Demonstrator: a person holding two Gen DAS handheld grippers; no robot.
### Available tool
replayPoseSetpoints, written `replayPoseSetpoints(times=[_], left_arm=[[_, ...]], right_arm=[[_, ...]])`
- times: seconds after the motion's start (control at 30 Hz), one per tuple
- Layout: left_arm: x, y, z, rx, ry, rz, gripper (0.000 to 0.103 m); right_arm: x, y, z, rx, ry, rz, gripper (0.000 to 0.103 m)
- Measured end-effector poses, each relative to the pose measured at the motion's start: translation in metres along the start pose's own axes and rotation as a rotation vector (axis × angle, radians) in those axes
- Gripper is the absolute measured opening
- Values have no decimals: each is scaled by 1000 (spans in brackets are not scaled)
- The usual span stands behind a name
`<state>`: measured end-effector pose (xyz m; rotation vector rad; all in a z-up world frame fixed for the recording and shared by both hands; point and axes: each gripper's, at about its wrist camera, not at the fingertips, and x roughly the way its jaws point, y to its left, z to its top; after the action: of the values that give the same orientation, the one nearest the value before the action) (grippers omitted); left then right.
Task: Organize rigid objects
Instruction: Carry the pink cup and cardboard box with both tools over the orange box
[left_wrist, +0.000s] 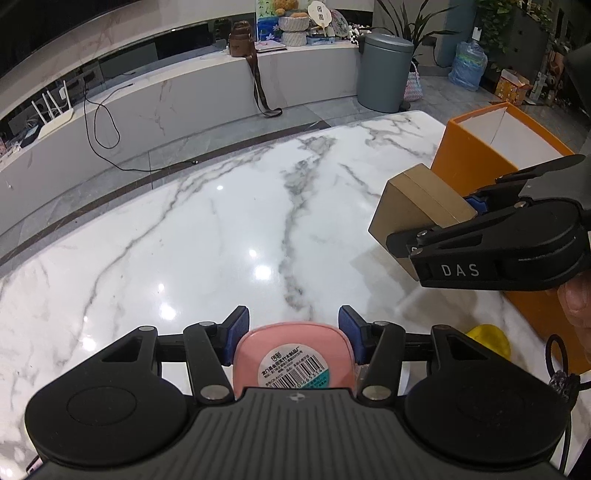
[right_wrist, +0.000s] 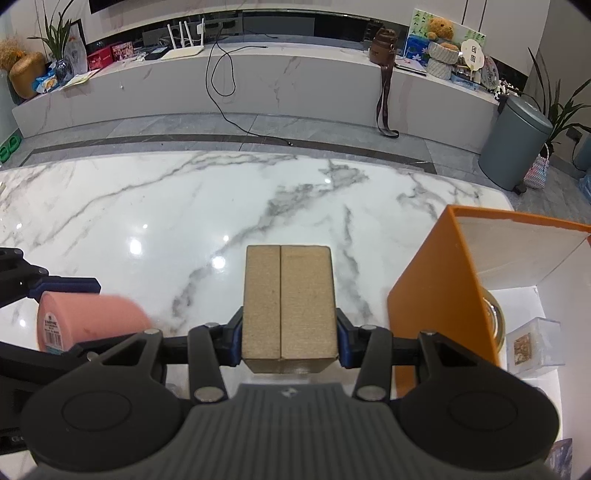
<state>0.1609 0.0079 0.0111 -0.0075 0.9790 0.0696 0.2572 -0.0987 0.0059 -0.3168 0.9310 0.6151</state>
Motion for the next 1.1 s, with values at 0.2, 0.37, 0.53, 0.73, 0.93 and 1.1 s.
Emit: replayPoseSetpoints(times=[0.2, 0.37, 0.53, 0.73, 0.93, 1.1], left_arm=[[-10, -8, 7, 19, -13, 11, 61], [-19, -15, 15, 36, -23, 22, 61], [-30, -25, 27, 52, -40, 25, 61], [-40, -42, 40, 88, -60, 32, 61], [-45, -59, 51, 118, -68, 37, 61], [-50, -76, 59, 142, -82, 35, 61]], right_arm=[[-13, -6, 0, 11, -20, 3, 46], [-25, -12, 1, 25, -39, 6, 46], [-39, -19, 2, 41, -65, 9, 46], [-60, -33, 3, 71, -103, 14, 46], [-76, -48, 1, 100, -132, 14, 46], [-88, -65, -3, 131, -155, 20, 46]])
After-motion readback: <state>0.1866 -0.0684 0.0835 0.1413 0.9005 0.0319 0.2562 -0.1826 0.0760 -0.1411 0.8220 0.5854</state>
